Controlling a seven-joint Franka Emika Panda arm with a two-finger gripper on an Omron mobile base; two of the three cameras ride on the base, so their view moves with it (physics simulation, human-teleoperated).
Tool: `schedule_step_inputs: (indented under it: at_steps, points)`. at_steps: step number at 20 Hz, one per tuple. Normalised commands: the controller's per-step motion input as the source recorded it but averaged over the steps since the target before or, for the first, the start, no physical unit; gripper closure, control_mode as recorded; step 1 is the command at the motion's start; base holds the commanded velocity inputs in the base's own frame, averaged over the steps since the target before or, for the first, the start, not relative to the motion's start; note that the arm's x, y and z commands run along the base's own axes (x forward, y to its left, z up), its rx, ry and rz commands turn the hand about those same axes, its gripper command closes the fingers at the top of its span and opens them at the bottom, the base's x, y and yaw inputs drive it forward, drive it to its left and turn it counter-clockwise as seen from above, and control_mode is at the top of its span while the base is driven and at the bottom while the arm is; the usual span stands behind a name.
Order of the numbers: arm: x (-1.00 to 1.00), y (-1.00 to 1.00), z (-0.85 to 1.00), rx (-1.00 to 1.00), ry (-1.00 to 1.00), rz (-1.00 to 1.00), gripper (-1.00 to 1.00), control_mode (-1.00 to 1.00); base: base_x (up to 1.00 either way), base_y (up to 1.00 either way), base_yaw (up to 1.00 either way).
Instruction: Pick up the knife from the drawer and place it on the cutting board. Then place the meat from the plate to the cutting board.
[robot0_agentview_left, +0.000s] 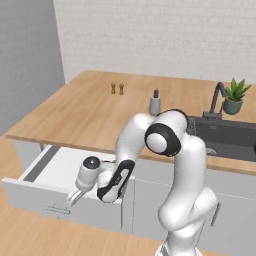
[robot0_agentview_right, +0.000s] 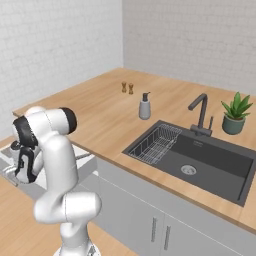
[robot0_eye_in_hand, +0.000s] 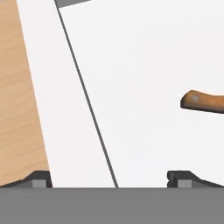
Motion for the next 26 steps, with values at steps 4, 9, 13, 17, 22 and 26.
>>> schedule_step_inputs:
  at_steps: [4, 9, 13, 17, 22, 26]
  points:
    - [-1.0, 0.71, -0.24, 0.0, 0.02, 0.04, -1.0, -1.0, 0.0, 0.0, 0.0]
    - [-0.77, 0.22, 0.37, 0.0, 0.0, 0.01, -1.0, -1.0, 0.0, 0.0, 0.0]
    - [-0.04, -0.25, 1.0, 0.0, 0.0, 0.01, -1.0, -1.0, 0.0, 0.0, 0.0]
    - [0.07, -0.37, 1.0, 0.0, 0.0, -0.02, -1.0, -1.0, 0.0, 0.0, 0.0]
    - [0.39, -0.06, 1.0, 0.01, 0.1, -0.02, -1.0, -1.0, 0.0, 0.0, 0.0]
    - [0.03, -0.01, 1.0, 0.0, 0.03, 0.0, -1.0, -1.0, 0.0, 0.0, 0.0]
